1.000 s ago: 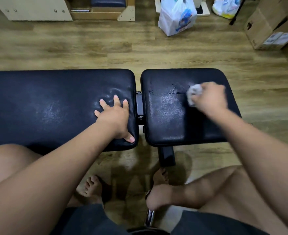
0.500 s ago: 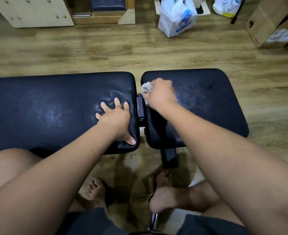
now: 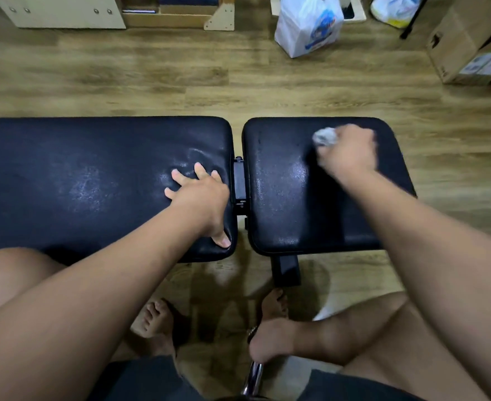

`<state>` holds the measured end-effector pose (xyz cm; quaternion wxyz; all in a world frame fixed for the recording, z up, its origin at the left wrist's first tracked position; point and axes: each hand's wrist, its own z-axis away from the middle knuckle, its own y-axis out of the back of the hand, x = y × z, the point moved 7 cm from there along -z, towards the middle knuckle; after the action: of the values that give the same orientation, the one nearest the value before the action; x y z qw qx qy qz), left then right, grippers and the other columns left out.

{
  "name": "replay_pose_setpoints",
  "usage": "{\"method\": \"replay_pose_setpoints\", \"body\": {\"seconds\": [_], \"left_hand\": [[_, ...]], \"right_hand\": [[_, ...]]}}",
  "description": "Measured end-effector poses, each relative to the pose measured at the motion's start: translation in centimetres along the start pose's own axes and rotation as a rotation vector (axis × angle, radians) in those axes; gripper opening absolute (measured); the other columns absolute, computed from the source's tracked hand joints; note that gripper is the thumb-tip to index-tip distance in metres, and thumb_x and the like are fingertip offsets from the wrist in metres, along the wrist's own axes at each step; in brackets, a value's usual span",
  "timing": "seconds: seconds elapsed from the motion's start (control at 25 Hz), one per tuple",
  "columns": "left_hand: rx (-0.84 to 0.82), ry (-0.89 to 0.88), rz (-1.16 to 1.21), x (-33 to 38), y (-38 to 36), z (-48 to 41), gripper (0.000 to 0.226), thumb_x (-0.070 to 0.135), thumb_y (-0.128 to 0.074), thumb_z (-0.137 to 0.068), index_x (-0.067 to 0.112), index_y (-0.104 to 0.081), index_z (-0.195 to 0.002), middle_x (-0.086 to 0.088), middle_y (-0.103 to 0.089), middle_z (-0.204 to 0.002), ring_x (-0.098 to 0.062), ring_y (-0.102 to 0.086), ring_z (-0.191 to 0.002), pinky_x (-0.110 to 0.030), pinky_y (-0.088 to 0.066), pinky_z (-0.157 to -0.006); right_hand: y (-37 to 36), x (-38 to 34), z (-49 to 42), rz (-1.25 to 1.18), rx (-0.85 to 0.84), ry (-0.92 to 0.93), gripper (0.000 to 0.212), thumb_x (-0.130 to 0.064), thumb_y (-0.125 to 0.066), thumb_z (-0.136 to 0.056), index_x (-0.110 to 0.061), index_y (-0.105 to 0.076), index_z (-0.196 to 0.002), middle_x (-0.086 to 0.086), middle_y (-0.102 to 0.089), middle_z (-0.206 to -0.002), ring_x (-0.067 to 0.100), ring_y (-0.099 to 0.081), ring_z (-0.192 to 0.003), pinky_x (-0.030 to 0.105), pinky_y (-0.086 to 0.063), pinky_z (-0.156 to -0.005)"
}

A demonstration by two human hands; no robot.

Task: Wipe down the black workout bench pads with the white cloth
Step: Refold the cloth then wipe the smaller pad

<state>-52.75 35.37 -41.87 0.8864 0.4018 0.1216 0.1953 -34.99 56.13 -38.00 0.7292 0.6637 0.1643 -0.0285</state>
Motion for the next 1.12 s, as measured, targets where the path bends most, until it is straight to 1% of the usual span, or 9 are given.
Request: {"method": "replay_pose_setpoints", "body": {"seconds": [0.12, 0.2, 0.28, 0.4, 0.52, 0.6, 0.68, 0.84, 1.12], "left_hand": [[0.011, -0.009, 0.005, -0.1, -0.2, 0.5, 0.15, 0.057, -0.089, -0.053, 0.006, 0.01, -0.154, -0.023, 0.014, -0.16, -0.064, -0.001, -0.139, -0.069, -0.028, -0.108], [0.014, -0.008, 0.019, -0.2, -0.3, 0.6, 0.148, 0.057, -0.088, -0.056, 0.009, 0.012, -0.154, -0.021, 0.016, -0.16, -0.063, 0.001, -0.14, -0.068, -0.026, -0.11], [0.013, -0.012, 0.023, -0.4, -0.4, 0.4, 0.148, 0.057, -0.087, -0.057, 0.008, 0.013, -0.154, -0.022, 0.018, -0.16, -0.063, 0.002, -0.139, -0.069, -0.025, -0.11], [-0.001, -0.012, 0.021, -0.1, -0.4, -0.1, 0.149, 0.056, -0.088, -0.056, 0.005, 0.012, -0.153, -0.026, 0.016, -0.159, -0.067, 0.0, -0.137, -0.071, -0.026, -0.107], [-0.014, -0.013, -0.014, 0.3, 0.2, -0.3, 0.145, 0.053, -0.091, -0.053, 0.001, 0.0, -0.153, -0.03, 0.007, -0.159, -0.069, -0.006, -0.135, -0.072, -0.031, -0.104], [-0.006, -0.021, -0.042, 0.6, 0.6, -0.2, 0.142, 0.053, -0.091, -0.052, 0.0, -0.007, -0.153, -0.03, 0.002, -0.158, -0.068, -0.009, -0.135, -0.07, -0.034, -0.103], [0.002, -0.025, -0.046, 0.5, 0.9, 0.2, 0.14, 0.053, -0.091, -0.054, -0.001, -0.008, -0.152, -0.029, -0.001, -0.158, -0.066, -0.008, -0.137, -0.069, -0.034, -0.104], [0.001, -0.022, -0.056, 0.5, 0.4, 0.2, 0.149, 0.059, -0.089, -0.052, 0.001, 0.005, -0.153, -0.03, 0.006, -0.159, -0.066, -0.007, -0.137, -0.067, -0.033, -0.105], [0.016, -0.008, 0.0, 0.2, 0.1, -0.7, 0.152, 0.054, -0.091, -0.05, -0.001, 0.007, -0.152, -0.032, 0.008, -0.157, -0.07, -0.005, -0.134, -0.07, -0.032, -0.105]], "right_hand": [[-4.9, -11.3, 3.5, -0.064, -0.161, 0.216, 0.024, -0.02, -0.062, -0.081, -0.012, -0.068, -0.102, 0.015, -0.067, -0.1, 0.034, -0.066, -0.093, 0.032, -0.051, -0.073], [-5.3, -12.4, 3.8, -0.117, -0.236, 0.26, 0.021, -0.022, -0.062, -0.081, -0.01, -0.067, -0.098, 0.016, -0.066, -0.099, 0.033, -0.065, -0.092, 0.03, -0.048, -0.071], [-2.8, -7.4, 1.7, -0.094, -0.17, 0.175, 0.02, -0.02, -0.067, -0.075, -0.008, -0.068, -0.09, 0.016, -0.066, -0.086, 0.029, -0.065, -0.079, 0.026, -0.044, -0.064], [3.4, 5.0, -2.3, 0.035, -0.104, -0.086, 0.013, -0.009, -0.066, -0.08, -0.004, -0.058, -0.071, 0.013, -0.051, -0.065, 0.023, -0.043, -0.053, 0.024, -0.034, -0.053], [6.1, 10.0, -4.1, 0.228, -0.081, -0.166, 0.03, -0.007, -0.063, -0.085, -0.004, -0.047, -0.06, 0.012, -0.045, -0.06, 0.031, -0.053, -0.064, 0.03, -0.038, -0.064], [4.0, 6.0, -3.8, 0.126, -0.028, -0.116, 0.015, -0.014, -0.066, -0.082, 0.0, -0.062, -0.079, 0.017, -0.06, -0.075, 0.036, -0.064, -0.081, 0.034, -0.043, -0.066], [-0.2, -1.6, -2.7, -0.008, -0.023, -0.016, 0.023, -0.021, -0.066, -0.08, -0.006, -0.069, -0.098, 0.018, -0.067, -0.094, 0.033, -0.067, -0.092, 0.035, -0.05, -0.072], [-5.6, -13.8, -0.2, -0.159, -0.204, 0.223, 0.021, -0.025, -0.065, -0.084, -0.011, -0.065, -0.1, 0.013, -0.06, -0.107, 0.028, -0.062, -0.091, 0.028, -0.047, -0.073], [3.7, 6.2, -8.0, 0.173, -0.112, -0.095, 0.02, -0.004, -0.06, -0.085, -0.005, -0.053, -0.067, 0.018, -0.046, -0.07, 0.025, -0.044, -0.064, 0.028, -0.028, -0.053]]}}
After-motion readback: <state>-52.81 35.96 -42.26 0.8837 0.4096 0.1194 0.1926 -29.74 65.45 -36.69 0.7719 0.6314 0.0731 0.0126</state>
